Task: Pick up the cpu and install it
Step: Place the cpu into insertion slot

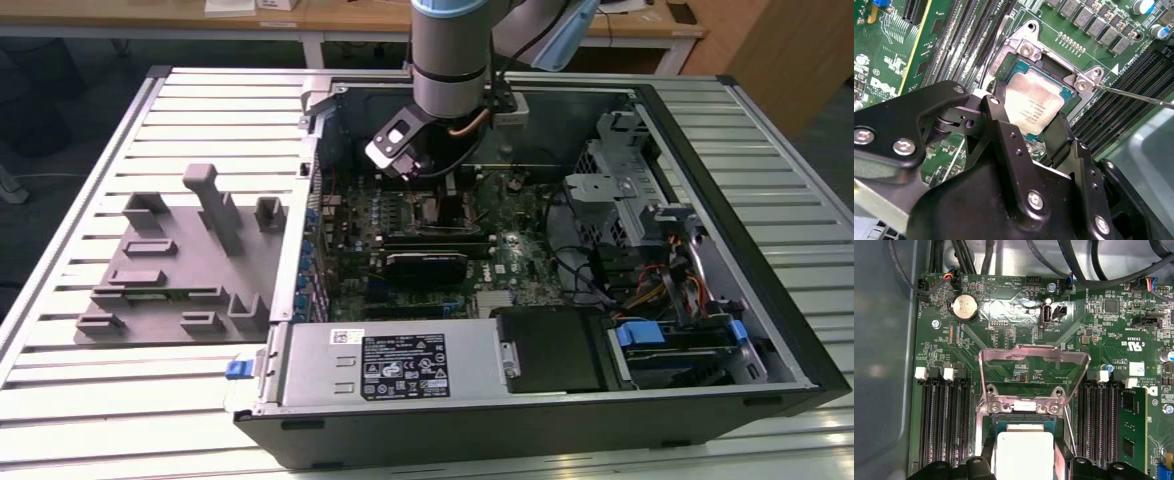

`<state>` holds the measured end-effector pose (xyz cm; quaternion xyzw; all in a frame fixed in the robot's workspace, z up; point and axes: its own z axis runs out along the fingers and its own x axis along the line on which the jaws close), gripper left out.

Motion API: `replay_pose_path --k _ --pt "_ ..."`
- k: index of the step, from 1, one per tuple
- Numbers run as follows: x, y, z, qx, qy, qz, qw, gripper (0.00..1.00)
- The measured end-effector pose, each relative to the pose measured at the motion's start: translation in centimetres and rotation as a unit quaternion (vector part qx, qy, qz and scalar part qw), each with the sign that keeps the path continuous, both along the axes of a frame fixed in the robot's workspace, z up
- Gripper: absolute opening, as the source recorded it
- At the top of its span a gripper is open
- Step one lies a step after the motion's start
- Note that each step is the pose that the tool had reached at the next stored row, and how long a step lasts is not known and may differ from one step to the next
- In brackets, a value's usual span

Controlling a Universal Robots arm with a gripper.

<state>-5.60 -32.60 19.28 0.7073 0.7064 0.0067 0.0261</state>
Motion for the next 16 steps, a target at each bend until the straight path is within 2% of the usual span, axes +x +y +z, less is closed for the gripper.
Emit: replay_pose_path --k 16 --pt "0.07 0.08 -0.12 -0.0003 0.0002 -0.004 1.0 0.54"
